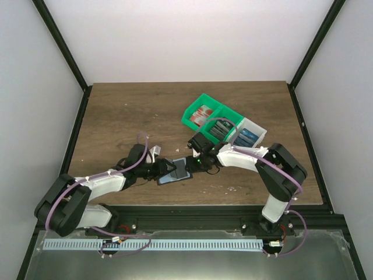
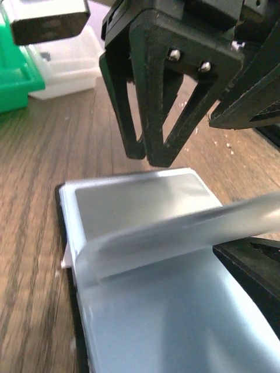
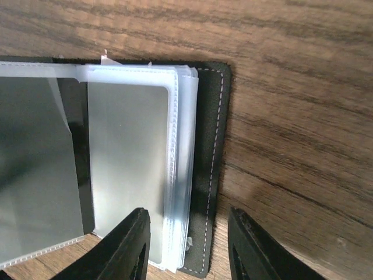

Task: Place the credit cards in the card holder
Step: Turn over the card slot in the card holder.

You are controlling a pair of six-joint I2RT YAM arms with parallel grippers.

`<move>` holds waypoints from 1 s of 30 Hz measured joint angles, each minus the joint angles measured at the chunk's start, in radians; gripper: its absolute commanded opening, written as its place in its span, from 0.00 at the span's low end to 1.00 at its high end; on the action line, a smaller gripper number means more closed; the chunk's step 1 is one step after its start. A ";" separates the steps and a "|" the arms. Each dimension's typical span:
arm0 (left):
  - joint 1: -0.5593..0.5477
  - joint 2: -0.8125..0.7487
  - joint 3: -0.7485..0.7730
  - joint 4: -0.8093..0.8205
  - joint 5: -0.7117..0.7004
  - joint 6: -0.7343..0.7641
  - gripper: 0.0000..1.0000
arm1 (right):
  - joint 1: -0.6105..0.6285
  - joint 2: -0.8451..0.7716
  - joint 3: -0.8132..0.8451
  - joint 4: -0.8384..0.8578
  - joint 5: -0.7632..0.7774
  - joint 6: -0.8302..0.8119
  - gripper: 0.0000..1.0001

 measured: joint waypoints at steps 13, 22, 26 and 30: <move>0.000 0.138 -0.010 0.233 0.180 -0.049 0.61 | 0.000 -0.139 -0.007 -0.016 0.198 0.057 0.45; -0.003 0.190 0.021 0.291 0.191 -0.067 0.63 | -0.026 -0.253 -0.005 -0.081 0.301 0.030 0.52; -0.003 0.136 0.029 0.259 0.159 -0.053 0.67 | -0.082 -0.315 -0.003 -0.122 0.325 -0.028 0.58; -0.003 -0.034 0.042 0.139 0.074 0.003 0.79 | -0.201 -0.370 0.034 -0.187 0.323 -0.100 0.60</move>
